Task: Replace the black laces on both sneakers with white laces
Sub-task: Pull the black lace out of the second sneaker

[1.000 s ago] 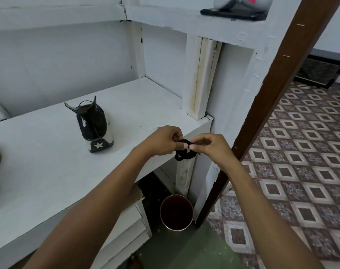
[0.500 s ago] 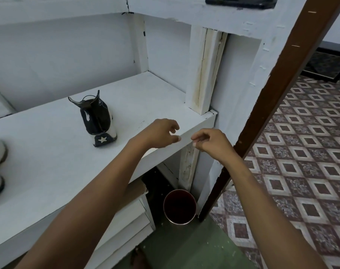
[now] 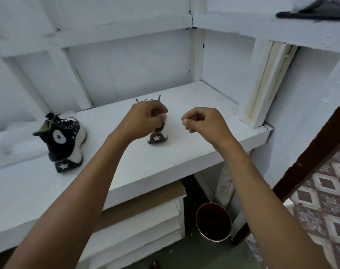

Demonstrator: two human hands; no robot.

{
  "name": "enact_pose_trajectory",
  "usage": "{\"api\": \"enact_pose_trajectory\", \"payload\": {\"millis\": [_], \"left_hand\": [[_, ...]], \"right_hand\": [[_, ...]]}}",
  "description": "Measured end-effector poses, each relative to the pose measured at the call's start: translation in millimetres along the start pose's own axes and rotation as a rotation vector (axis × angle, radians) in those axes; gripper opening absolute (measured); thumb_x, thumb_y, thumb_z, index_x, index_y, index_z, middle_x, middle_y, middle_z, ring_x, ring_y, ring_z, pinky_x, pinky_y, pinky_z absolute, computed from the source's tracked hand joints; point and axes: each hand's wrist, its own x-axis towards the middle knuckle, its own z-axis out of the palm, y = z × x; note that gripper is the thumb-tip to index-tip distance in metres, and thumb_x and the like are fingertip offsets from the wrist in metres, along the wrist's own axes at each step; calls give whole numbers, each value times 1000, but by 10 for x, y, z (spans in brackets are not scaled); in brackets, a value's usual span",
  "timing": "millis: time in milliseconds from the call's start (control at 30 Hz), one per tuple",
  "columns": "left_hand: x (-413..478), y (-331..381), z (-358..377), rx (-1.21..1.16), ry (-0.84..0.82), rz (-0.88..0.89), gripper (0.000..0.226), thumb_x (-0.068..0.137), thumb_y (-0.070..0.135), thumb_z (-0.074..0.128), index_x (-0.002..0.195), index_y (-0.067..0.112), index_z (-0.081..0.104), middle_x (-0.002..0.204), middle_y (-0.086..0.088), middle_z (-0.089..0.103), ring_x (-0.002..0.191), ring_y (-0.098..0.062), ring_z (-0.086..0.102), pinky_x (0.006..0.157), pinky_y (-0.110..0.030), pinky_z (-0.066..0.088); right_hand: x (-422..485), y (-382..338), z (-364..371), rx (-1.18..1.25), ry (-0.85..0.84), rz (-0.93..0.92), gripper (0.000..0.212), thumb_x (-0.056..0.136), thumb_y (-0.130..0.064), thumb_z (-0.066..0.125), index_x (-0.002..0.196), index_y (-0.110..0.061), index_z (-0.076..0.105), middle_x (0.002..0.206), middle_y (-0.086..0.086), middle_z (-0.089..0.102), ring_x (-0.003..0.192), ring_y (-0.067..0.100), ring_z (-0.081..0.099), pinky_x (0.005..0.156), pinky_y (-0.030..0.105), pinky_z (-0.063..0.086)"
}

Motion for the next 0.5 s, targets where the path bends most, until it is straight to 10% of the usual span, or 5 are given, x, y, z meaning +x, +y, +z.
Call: {"api": "enact_pose_trajectory", "payload": {"millis": [500], "left_hand": [[-372, -1419, -2067, 16, 288, -239, 10, 96, 19, 61, 99, 20, 70, 82, 4, 67, 83, -16, 66, 68, -30, 59]], "right_hand": [[1017, -1049, 2193, 104, -410, -82, 9, 92, -13, 65, 90, -4, 68, 78, 2, 69, 69, 14, 63, 66, 26, 55]]}}
